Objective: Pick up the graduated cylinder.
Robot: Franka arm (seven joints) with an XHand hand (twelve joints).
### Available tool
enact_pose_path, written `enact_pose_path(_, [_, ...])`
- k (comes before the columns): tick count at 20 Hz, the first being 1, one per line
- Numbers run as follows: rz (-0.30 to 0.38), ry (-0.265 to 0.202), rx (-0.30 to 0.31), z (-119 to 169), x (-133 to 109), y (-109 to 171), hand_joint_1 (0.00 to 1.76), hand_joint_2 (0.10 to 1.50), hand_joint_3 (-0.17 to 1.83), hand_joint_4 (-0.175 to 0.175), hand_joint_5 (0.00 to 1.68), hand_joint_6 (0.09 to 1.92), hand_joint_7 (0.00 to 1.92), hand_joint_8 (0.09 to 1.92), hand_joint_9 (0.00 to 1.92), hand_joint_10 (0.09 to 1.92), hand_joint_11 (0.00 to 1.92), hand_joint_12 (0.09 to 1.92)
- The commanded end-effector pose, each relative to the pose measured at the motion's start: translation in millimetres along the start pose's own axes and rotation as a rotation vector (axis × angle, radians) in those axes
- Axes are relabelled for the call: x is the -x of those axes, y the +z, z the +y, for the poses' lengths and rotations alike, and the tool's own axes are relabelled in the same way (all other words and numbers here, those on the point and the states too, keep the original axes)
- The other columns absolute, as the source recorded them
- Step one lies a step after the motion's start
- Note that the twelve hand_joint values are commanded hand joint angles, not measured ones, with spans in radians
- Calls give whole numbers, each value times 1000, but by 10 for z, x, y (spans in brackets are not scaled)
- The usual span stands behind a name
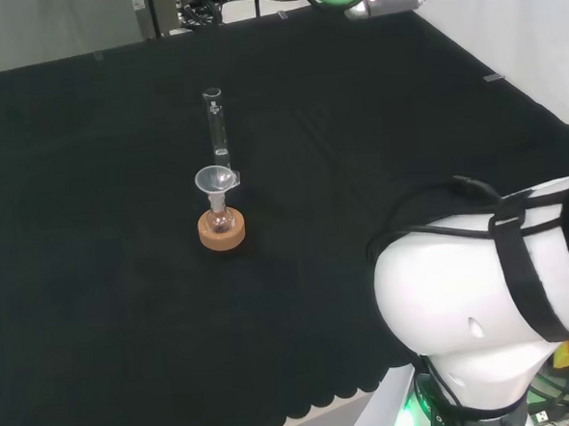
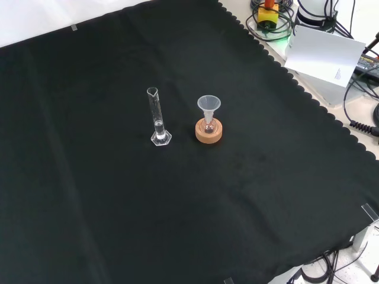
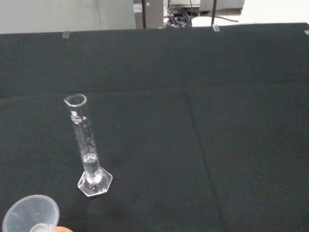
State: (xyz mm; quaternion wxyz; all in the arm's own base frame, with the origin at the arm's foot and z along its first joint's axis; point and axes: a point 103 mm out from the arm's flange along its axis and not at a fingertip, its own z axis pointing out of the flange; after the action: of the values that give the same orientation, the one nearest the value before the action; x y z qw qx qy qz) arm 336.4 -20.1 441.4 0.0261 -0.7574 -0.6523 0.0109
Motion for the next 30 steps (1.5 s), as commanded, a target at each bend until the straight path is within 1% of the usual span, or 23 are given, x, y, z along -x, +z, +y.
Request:
enact_pose_path(1, [25,24,-23,243,84,337,0,1375,39,-3,337,87,74,550,541,87,99,1353])
enact_pose_path(6, [43,-4,0,527,109,533,15,1366,35,-7,339,87,100,548,567,87,113,1357])
enact_pose_path(10, [68,-22,25,814,223,696,94,1334,20,-12,345,87,141,552,602,87,126,1358])
enact_pose_path(14, [115,-37,3,1072,322,952,174,1295,2,-15,348,87,170,560,629,87,137,1358])
enact_pose_path(18, [158,-77,-29,1265,310,1259,218,1263,-13,-15,339,87,167,558,617,87,139,1358])
enact_pose_path(23, [195,-123,-60,1407,220,1635,243,1244,-23,-13,318,87,141,545,593,87,133,1358])
enact_pose_path(25, [206,-138,-59,1439,185,1758,249,1239,-26,-12,312,87,138,544,589,87,131,1359])
enact_pose_path(30, [242,-160,-81,1505,111,2058,263,1243,-25,-13,309,87,145,547,582,87,122,1358])
